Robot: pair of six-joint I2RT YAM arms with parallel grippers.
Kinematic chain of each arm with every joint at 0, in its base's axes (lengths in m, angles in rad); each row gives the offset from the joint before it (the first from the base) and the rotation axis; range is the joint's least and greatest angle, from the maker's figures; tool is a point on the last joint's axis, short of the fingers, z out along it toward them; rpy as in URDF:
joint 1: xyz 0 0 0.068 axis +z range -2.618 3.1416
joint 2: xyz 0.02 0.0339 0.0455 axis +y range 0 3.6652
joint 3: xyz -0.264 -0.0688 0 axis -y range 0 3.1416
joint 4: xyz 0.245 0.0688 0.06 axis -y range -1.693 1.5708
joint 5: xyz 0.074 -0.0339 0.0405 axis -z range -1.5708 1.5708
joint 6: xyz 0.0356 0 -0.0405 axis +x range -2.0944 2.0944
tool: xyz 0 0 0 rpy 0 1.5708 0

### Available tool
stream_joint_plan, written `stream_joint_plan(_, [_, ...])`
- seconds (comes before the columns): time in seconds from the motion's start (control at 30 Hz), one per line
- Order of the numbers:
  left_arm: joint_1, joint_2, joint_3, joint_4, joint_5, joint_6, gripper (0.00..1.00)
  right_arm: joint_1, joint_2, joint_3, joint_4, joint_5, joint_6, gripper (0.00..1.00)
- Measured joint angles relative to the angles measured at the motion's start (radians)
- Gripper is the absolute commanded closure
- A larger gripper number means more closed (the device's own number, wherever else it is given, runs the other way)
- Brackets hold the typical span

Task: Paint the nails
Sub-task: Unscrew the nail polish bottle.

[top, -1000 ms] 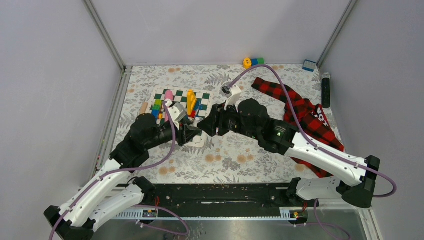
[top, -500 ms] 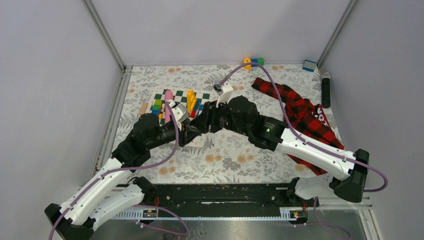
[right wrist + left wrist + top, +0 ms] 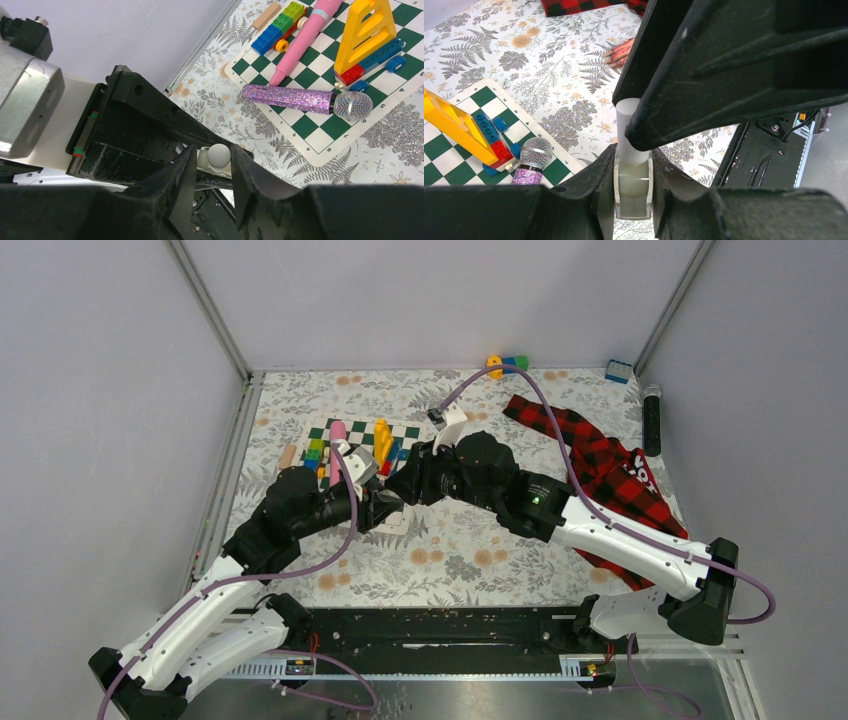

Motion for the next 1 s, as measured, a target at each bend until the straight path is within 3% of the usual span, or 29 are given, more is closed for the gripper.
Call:
stream_joint_plan(0.1, [0.0,-0.002,0.0,-0.007,-0.005,0.003,1.0,0.0,0.008,0.0,0.0,0.004,-0.005,0.71])
stream_joint_plan(0.3, [0.0,-0.012,0.0,-0.021,-0.016,0.005,1.0,0.0,0.017,0.001,0.002,0.005,-0.017,1.0])
stream_joint_plan(0.7, [0.001,-0.026,0.006,-0.026,0.048,0.005,1.0,-0.012,-0.021,-0.022,0.018,-0.084,-0.098,1.0])
stream_joint_plan(1.0, [0.031,-0.026,0.015,0.034,0.34,-0.009,1.0,-0.016,-0.127,-0.058,0.013,-0.257,-0.245,1.0])
